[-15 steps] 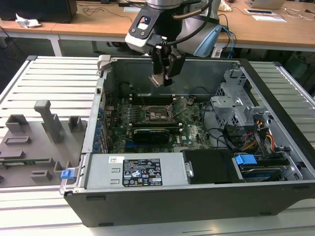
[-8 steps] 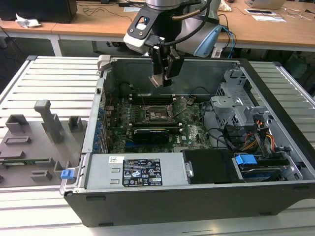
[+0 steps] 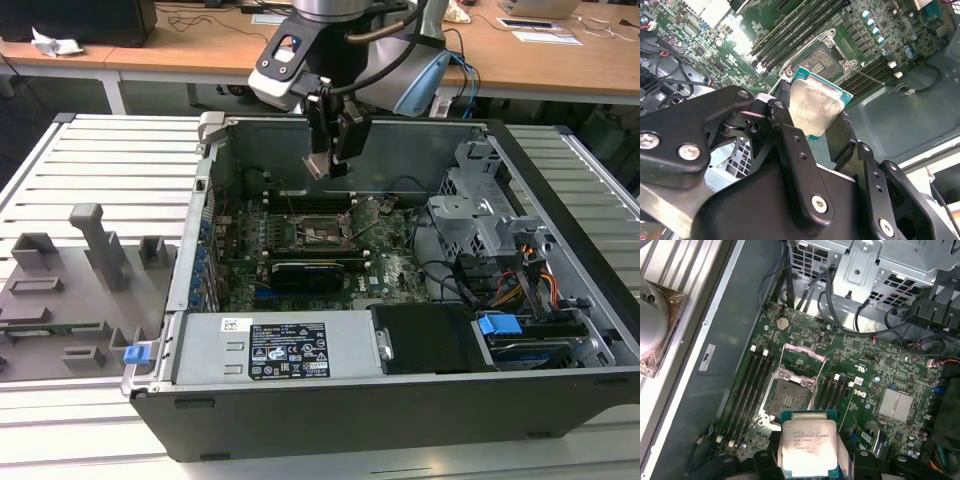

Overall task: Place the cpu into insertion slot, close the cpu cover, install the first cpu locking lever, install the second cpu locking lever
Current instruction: 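Place the cpu into insertion slot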

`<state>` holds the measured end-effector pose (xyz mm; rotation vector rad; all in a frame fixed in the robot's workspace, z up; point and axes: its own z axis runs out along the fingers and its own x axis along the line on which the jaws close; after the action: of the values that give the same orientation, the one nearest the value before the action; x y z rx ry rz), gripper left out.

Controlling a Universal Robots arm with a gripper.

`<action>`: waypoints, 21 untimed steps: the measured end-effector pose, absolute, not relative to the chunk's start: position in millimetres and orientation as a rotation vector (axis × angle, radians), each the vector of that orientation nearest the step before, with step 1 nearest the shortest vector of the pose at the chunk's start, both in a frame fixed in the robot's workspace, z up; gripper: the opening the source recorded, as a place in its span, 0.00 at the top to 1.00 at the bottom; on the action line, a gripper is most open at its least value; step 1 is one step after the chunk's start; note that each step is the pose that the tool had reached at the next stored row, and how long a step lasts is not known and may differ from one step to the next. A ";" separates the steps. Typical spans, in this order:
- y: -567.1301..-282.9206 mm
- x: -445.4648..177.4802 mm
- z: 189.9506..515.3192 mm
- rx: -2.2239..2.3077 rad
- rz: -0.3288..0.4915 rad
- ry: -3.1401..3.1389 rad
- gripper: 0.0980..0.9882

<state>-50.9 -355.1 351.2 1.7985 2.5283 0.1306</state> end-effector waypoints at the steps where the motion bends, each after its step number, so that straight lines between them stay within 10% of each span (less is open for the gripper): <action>1: -355.1 -51.0 350.9 1.801 0.131 2.527 0.52; 21: -355.1 -51.0 340.6 1.817 0.130 2.515 0.52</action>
<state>-51.0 -355.1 340.6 1.8168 2.5146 0.1302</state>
